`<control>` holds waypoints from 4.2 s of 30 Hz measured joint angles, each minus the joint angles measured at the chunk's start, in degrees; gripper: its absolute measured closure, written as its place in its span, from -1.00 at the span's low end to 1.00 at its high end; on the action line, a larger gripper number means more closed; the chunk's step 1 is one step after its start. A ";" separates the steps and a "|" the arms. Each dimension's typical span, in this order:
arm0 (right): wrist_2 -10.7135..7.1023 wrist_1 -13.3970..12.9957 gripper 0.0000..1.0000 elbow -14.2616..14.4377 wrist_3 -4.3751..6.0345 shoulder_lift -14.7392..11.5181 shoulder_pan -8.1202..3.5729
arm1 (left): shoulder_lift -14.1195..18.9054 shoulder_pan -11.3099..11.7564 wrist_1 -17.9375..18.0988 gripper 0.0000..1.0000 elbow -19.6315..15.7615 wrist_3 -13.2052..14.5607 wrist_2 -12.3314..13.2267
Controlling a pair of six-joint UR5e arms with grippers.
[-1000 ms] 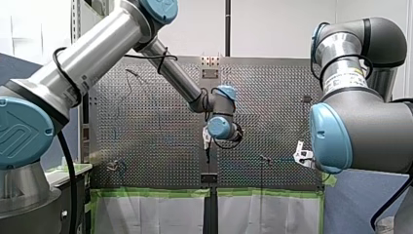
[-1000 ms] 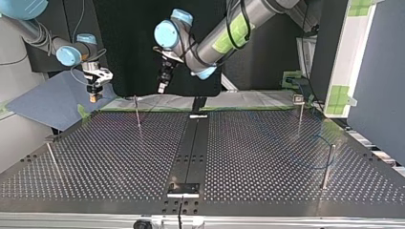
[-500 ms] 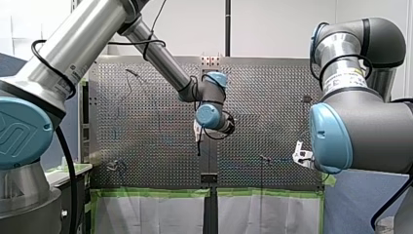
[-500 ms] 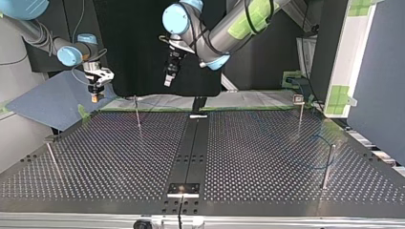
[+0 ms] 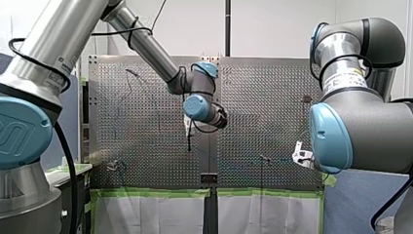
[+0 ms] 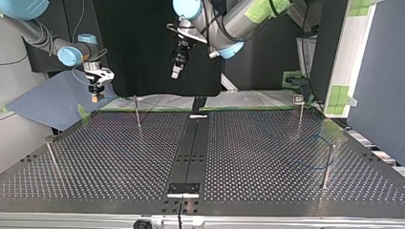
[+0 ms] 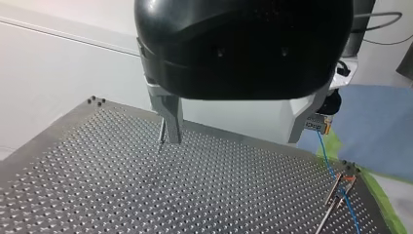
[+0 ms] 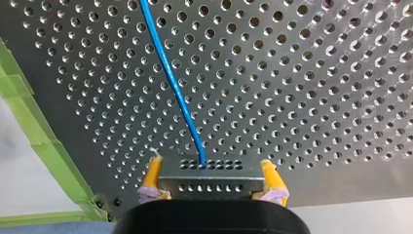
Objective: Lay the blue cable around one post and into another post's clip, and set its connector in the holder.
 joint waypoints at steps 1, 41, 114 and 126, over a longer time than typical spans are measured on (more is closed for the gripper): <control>0.01 -0.01 1.00 0.00 0.00 0.00 0.03 | 0.48 0.01 0.02 -1.00 -0.48 -0.03 -0.01; -0.02 0.00 1.00 -0.24 0.00 0.01 0.57 | 17.37 4.88 18.72 -1.00 -23.35 -7.27 2.55; 2.86 12.65 1.00 0.06 0.85 -20.92 4.44 | 17.37 8.67 24.58 -1.00 -32.65 -1.64 1.12; 2.96 13.27 1.00 0.07 1.25 -23.82 5.13 | 17.38 8.73 24.17 -1.00 -32.68 -1.43 1.09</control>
